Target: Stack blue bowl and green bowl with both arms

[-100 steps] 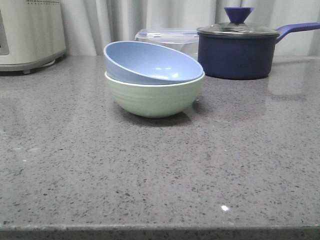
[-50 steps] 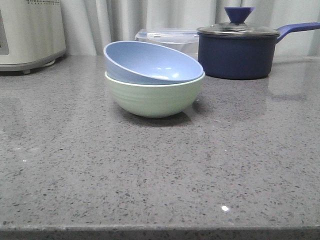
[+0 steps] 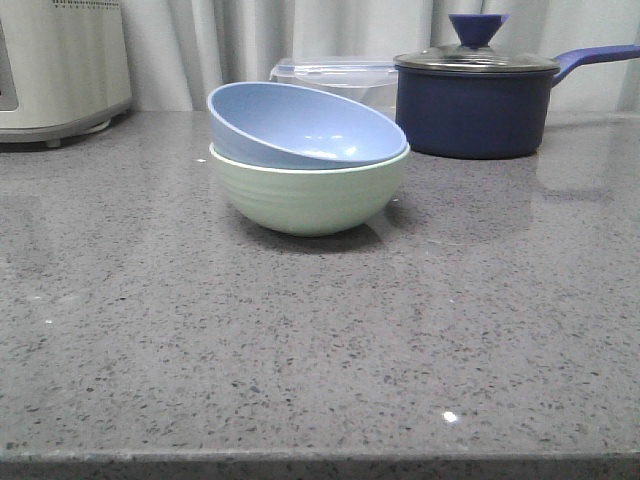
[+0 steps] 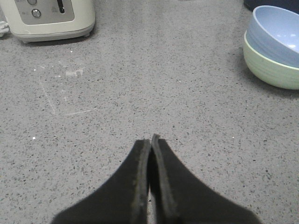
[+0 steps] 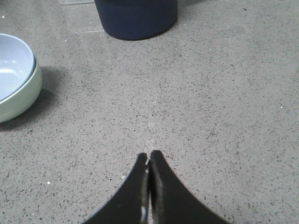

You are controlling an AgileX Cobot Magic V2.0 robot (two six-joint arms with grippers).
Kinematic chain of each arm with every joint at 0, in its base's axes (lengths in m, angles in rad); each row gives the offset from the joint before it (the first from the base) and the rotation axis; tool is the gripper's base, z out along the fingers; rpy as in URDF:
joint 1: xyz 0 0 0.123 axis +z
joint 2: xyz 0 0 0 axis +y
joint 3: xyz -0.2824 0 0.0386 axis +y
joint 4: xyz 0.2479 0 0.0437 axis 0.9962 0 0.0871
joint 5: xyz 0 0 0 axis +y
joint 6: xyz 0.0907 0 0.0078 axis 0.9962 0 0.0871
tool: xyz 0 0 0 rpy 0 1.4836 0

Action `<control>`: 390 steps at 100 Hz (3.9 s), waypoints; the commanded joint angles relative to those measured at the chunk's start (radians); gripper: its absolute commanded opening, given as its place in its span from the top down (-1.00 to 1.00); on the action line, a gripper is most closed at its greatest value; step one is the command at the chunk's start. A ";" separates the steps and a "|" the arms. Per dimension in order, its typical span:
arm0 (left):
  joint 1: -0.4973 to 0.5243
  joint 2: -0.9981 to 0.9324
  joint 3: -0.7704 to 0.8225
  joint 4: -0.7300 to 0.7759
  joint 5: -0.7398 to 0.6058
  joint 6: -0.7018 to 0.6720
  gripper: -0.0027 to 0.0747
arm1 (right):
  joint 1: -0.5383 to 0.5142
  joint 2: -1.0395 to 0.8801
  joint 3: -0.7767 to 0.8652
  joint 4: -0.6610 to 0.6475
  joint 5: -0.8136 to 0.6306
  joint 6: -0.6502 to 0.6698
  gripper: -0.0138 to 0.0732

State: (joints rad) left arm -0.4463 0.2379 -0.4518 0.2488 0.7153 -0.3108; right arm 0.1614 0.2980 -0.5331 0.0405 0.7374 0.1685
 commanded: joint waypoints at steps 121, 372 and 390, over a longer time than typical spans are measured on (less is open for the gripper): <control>0.478 -0.277 0.497 -0.314 -0.743 0.354 0.98 | -0.005 0.008 -0.025 -0.013 -0.067 -0.005 0.87; 0.478 -0.277 0.495 -0.314 -0.722 0.354 0.98 | -0.144 -0.326 0.560 -0.030 -0.697 -0.006 0.87; 0.478 -0.277 0.495 -0.314 -0.722 0.354 0.98 | -0.144 -0.326 0.560 -0.030 -0.698 -0.006 0.87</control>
State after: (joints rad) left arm 0.0279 -0.0044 0.0031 -0.0538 0.0821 0.0444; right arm 0.0227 -0.0112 0.0274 0.0225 0.1194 0.1685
